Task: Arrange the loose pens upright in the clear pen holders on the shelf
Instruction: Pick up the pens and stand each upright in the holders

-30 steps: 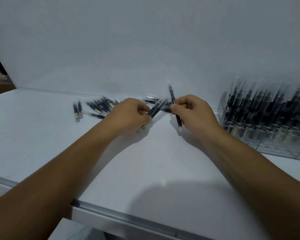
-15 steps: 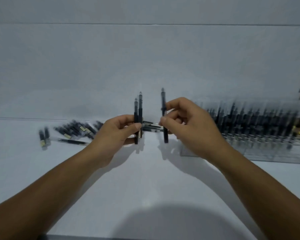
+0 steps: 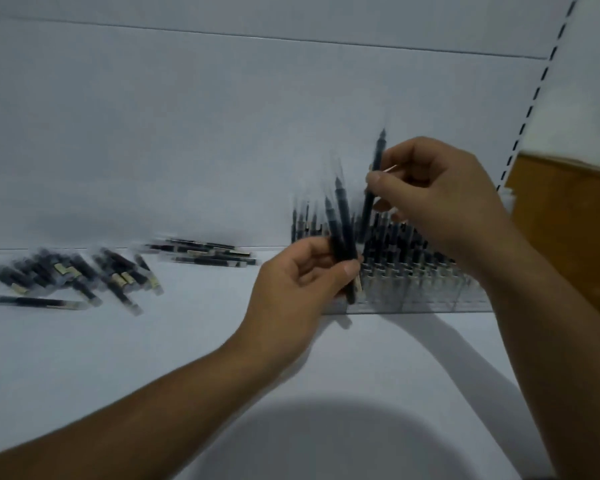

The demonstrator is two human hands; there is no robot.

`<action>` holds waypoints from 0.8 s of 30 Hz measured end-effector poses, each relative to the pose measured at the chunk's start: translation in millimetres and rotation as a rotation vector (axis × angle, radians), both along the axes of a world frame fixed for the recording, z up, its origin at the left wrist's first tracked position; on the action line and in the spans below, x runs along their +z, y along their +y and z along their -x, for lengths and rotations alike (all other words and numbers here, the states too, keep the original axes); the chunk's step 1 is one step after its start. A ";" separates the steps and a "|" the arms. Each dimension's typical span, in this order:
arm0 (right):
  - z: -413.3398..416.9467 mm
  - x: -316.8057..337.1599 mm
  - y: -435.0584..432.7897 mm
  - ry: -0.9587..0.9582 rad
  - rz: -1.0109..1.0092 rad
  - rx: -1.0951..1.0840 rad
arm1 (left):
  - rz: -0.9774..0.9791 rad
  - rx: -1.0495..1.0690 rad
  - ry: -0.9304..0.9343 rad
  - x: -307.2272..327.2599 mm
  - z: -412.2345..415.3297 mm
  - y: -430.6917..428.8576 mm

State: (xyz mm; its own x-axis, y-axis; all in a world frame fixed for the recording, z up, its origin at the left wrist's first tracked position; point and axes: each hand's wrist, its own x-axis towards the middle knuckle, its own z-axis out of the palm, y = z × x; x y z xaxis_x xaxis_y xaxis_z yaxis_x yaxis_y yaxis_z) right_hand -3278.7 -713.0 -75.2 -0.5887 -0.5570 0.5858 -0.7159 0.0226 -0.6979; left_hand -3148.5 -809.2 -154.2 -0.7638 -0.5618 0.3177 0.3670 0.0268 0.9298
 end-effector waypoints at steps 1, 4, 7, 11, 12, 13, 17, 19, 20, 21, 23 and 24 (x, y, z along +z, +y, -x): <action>2.1 -0.9 -0.7 0.020 -0.026 -0.010 | -0.008 -0.009 -0.001 -5.2 1.1 1.6; 8.0 -10.9 -1.6 0.080 -0.063 -0.076 | 0.010 -0.027 -0.044 -17.3 3.8 -1.1; 12.2 -20.8 1.4 0.043 -0.048 -0.115 | -0.022 -0.061 -0.074 -20.3 5.0 -3.9; 15.4 -31.1 3.1 0.065 -0.090 -0.158 | 0.062 -0.081 -0.136 -21.5 6.1 -2.0; 16.2 -32.9 3.2 0.056 -0.089 -0.162 | 0.072 -0.080 -0.146 -21.3 6.4 -1.7; 16.9 -34.6 3.3 0.045 -0.084 -0.164 | 0.072 -0.082 -0.150 -21.1 6.8 -1.8; 19.1 -36.7 3.0 0.040 -0.071 -0.196 | 0.072 -0.083 -0.146 -20.4 6.8 -1.5; 19.7 -39.1 1.8 0.047 -0.085 -0.204 | 0.047 -0.077 -0.141 -19.7 6.1 -0.2; 20.4 -40.8 1.2 0.052 -0.110 -0.205 | 0.036 -0.076 -0.140 -19.2 6.0 0.3; 21.3 -42.7 0.4 0.060 -0.155 -0.208 | 0.030 -0.076 -0.141 -18.8 5.8 0.8; 22.1 -46.0 -0.1 0.073 -0.273 -0.211 | 0.028 -0.077 -0.146 -18.1 5.4 1.8; 22.5 -46.9 0.3 0.069 -0.315 -0.210 | 0.029 -0.076 -0.148 -17.8 5.4 2.2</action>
State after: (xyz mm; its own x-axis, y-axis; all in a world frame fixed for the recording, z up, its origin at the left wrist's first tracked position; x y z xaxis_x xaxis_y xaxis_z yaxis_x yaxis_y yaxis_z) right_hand -3301.2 -712.7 -122.1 -0.6746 -0.5872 0.4473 -0.7176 0.3794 -0.5841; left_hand -3153.9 -807.1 -172.1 -0.8436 -0.4927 0.2136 0.2282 0.0312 0.9731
